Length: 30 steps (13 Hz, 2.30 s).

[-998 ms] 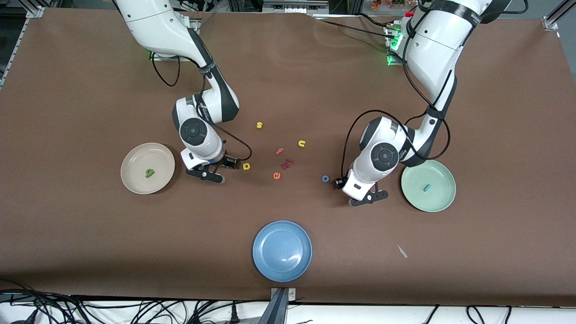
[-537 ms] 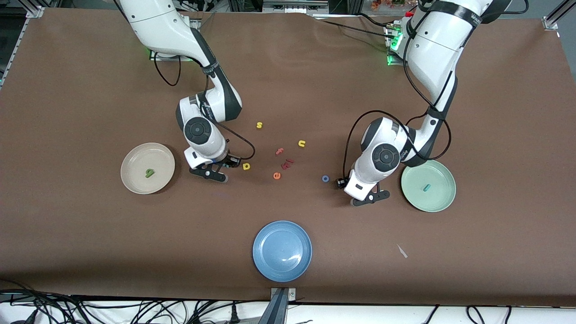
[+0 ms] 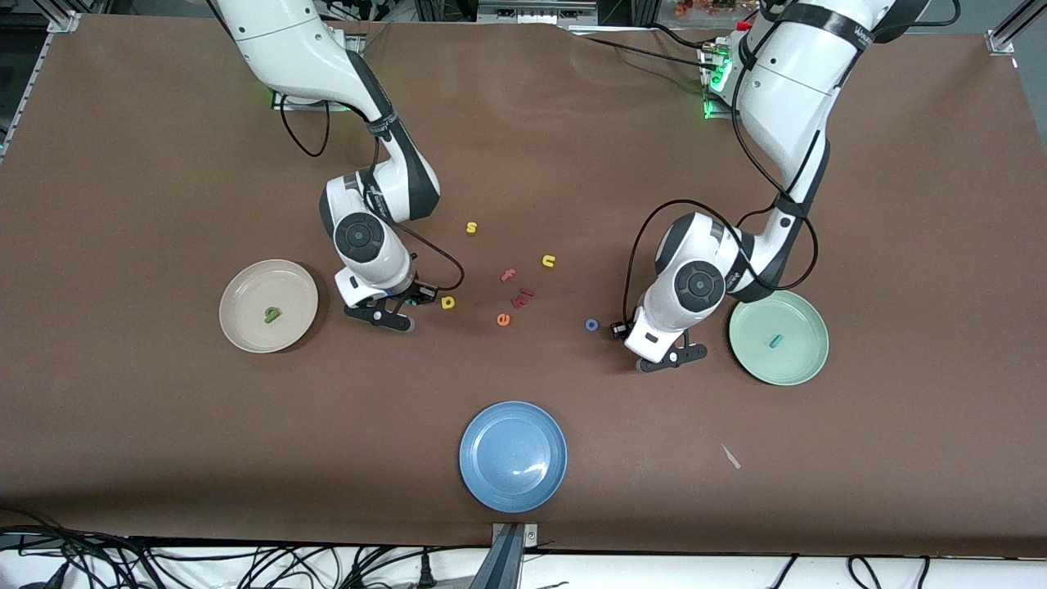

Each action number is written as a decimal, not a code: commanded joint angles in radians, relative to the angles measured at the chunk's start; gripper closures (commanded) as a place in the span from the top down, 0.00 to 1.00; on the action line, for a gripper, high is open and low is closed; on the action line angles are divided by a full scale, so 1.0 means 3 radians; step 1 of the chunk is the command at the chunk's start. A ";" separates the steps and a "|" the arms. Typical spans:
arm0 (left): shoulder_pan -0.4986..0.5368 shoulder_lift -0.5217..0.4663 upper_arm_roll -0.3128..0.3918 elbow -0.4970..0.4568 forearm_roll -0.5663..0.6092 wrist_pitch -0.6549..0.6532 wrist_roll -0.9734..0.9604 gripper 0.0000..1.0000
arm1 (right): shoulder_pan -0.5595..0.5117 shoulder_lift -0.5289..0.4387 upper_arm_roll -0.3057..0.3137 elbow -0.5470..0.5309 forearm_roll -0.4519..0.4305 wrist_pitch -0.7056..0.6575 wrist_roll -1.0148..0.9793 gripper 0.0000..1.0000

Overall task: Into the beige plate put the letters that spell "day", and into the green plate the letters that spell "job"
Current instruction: 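Grasp the cyan y and pink d with the right and left grippers, then place the y on the white plate while the left gripper places d on green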

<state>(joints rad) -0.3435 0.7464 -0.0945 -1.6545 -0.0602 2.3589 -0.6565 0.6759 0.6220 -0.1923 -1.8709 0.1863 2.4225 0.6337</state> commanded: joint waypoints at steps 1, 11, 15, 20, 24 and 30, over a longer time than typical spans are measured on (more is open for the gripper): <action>-0.0026 -0.0028 0.0023 -0.0033 -0.0009 0.0012 0.0046 0.45 | 0.0002 0.0049 -0.0019 0.0120 0.0054 -0.0062 -0.0031 0.00; -0.0036 -0.0028 0.0023 -0.0038 -0.0009 0.0001 0.0041 0.35 | -0.0095 -0.0410 -0.0647 -0.0042 0.0028 -0.0835 -0.1906 0.00; -0.0031 -0.0028 0.0029 -0.0033 -0.0009 0.0001 0.0041 0.27 | -0.0095 -0.0656 -0.0877 -0.0547 0.0028 -0.0453 -0.2581 0.00; -0.0001 -0.0044 0.0039 -0.0008 -0.0009 -0.0004 0.0046 0.22 | -0.0120 -0.0677 -0.1036 -0.0861 0.0049 0.0035 -0.3399 0.52; 0.0122 -0.0273 0.0049 0.0049 -0.0009 -0.0263 0.0147 0.20 | -0.0146 -0.0667 -0.0995 -0.0688 0.0054 -0.0159 -0.3223 1.00; 0.0785 -0.0764 0.0049 0.0044 -0.0009 -0.1322 0.1148 0.20 | -0.0090 -0.0575 -0.0526 -0.0396 0.0345 -0.0288 -0.2277 1.00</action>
<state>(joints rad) -0.1809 0.5563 -0.0744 -1.6165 -0.0599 2.0268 -0.4353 0.6490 0.4439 -0.3903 -2.0078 0.2510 2.3438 -0.1212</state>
